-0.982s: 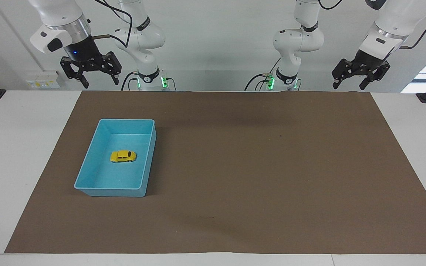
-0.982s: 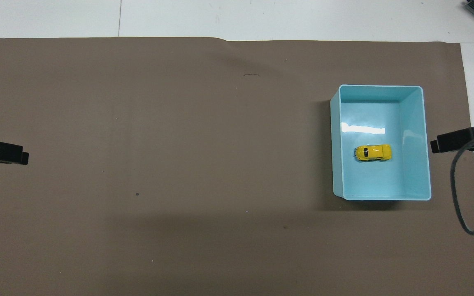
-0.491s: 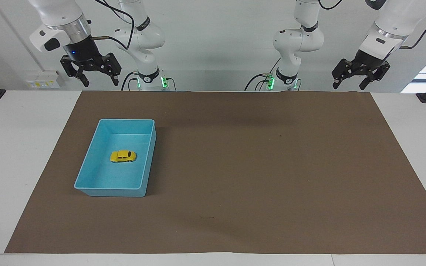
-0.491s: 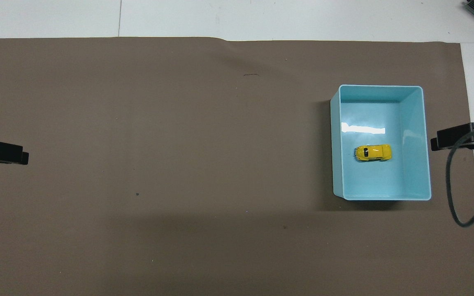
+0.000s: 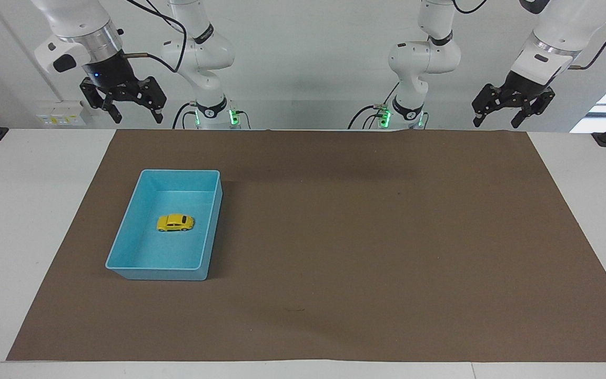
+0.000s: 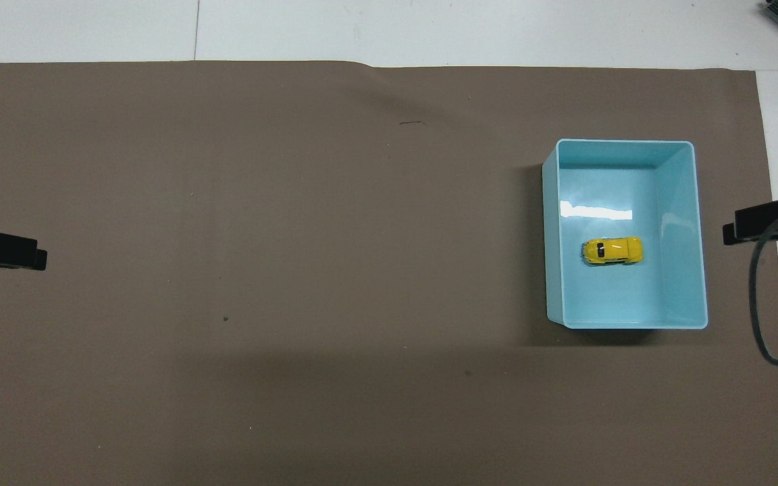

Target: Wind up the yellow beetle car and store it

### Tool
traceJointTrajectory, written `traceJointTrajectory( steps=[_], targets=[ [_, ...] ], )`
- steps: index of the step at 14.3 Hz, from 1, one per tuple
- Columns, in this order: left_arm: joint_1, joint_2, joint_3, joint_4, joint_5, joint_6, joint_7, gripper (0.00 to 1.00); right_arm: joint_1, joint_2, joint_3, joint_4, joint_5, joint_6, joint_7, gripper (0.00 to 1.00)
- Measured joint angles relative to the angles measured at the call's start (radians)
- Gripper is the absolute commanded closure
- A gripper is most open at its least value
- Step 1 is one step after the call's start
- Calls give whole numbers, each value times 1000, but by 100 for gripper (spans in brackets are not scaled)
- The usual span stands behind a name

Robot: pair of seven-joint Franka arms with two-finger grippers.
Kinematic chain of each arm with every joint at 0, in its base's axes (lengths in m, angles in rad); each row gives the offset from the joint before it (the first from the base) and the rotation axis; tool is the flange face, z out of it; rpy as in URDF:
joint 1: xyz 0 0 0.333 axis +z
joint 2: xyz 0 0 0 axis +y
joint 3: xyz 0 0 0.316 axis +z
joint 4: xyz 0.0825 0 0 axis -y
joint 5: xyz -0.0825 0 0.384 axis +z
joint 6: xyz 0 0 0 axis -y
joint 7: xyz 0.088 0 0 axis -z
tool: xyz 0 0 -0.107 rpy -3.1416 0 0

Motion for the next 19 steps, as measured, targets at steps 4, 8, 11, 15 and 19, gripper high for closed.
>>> traceJointTrajectory(
  steps=[4, 8, 11, 15, 19],
  targets=[
    [0, 0, 0, 0, 0, 0, 0, 0, 1, -3, 1, 3, 1, 0, 0, 0],
    [0, 0, 0, 0, 0, 0, 0, 0, 4, -3, 11, 3, 1, 0, 0, 0],
    [0, 0, 0, 0, 0, 0, 0, 0, 10, -3, 13, 3, 1, 0, 0, 0],
    [0, 0, 0, 0, 0, 0, 0, 0, 10, -3, 13, 4, 1, 0, 0, 0],
    [0, 0, 0, 0, 0, 0, 0, 0, 10, -4, 12, 5, 1, 0, 0, 0]
  ],
)
